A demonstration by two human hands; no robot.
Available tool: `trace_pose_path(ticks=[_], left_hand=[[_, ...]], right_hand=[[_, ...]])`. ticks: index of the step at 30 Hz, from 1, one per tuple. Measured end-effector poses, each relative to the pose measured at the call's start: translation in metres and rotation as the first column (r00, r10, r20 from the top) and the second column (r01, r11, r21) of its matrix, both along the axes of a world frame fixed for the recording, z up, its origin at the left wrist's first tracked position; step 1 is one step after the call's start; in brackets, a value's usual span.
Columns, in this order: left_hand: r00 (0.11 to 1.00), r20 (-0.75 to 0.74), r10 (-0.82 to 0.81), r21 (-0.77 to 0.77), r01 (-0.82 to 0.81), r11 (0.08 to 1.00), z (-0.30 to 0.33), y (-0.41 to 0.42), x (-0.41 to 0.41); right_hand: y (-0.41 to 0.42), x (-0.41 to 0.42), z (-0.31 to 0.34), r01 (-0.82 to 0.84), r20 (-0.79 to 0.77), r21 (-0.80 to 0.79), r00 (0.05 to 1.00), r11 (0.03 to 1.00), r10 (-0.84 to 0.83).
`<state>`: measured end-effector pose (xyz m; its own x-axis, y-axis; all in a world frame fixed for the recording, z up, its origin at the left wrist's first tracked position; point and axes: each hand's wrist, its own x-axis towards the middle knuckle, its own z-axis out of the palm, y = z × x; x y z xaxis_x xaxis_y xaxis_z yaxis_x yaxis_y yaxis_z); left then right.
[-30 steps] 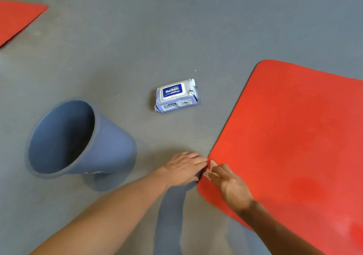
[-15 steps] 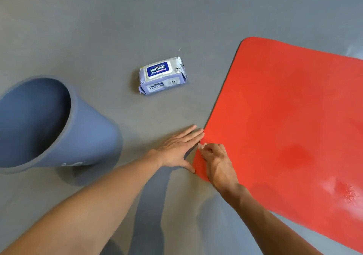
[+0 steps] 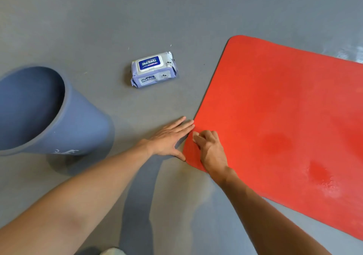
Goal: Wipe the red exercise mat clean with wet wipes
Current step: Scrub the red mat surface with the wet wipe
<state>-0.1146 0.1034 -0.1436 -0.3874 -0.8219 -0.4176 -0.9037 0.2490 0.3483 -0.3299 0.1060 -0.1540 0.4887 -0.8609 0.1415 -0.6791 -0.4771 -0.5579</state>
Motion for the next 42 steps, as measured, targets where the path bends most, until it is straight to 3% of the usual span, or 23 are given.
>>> trace_pose_path(ticks=[5, 9, 13, 18, 23, 27, 31, 35, 38, 42], left_hand=[[0.998, -0.022, -0.054, -0.017, 0.054, 0.998, 0.000, 0.007, 0.001], [0.996, 0.022, -0.082, -0.067, 0.084, 0.994, 0.002, 0.010, -0.003], [1.000, 0.005, 0.003, -0.017, -0.003, 1.000, 0.009, 0.014, -0.011], [0.996, 0.074, 0.041, -0.035, -0.038, 0.999, 0.014, 0.020, -0.023], [0.989, 0.139, 0.046, 0.052, -0.054, 0.997, 0.017, 0.016, -0.031], [0.987, 0.163, -0.008, 0.156, -0.018, 0.988, 0.024, 0.006, -0.036], [0.982, 0.154, -0.111, 0.203, 0.078, 0.976, 0.040, 0.000, -0.035], [0.984, 0.133, -0.120, 0.122, 0.104, 0.987, 0.044, 0.003, -0.027], [0.994, 0.073, -0.083, -0.064, 0.088, 0.994, 0.030, 0.003, -0.029], [0.999, 0.022, 0.039, -0.189, -0.034, 0.981, 0.001, 0.014, -0.036]], right_hand=[[0.055, -0.011, -0.002, -0.241, 0.032, 0.031, 0.970, 0.970, 0.240], [-0.003, -0.032, -0.004, -0.020, -0.015, 0.024, 1.000, 1.000, 0.020], [-0.023, -0.038, -0.010, 0.124, -0.085, -0.006, 0.989, 0.992, -0.124], [0.000, -0.030, -0.003, 0.074, -0.096, 0.046, 0.993, 0.996, -0.069], [0.012, -0.032, 0.025, -0.030, -0.232, 0.196, 0.970, 0.980, 0.076], [0.018, -0.028, 0.044, 0.028, -0.248, 0.291, 0.968, 0.956, 0.047], [0.037, -0.022, 0.046, 0.086, -0.160, 0.332, 0.986, 0.939, -0.034], [0.052, -0.015, 0.028, 0.119, -0.111, 0.231, 0.989, 0.966, -0.095], [0.053, -0.020, 0.013, 0.112, -0.097, 0.143, 0.990, 0.983, -0.098], [0.056, -0.045, 0.010, 0.210, -0.060, 0.062, 0.977, 0.976, -0.206]])
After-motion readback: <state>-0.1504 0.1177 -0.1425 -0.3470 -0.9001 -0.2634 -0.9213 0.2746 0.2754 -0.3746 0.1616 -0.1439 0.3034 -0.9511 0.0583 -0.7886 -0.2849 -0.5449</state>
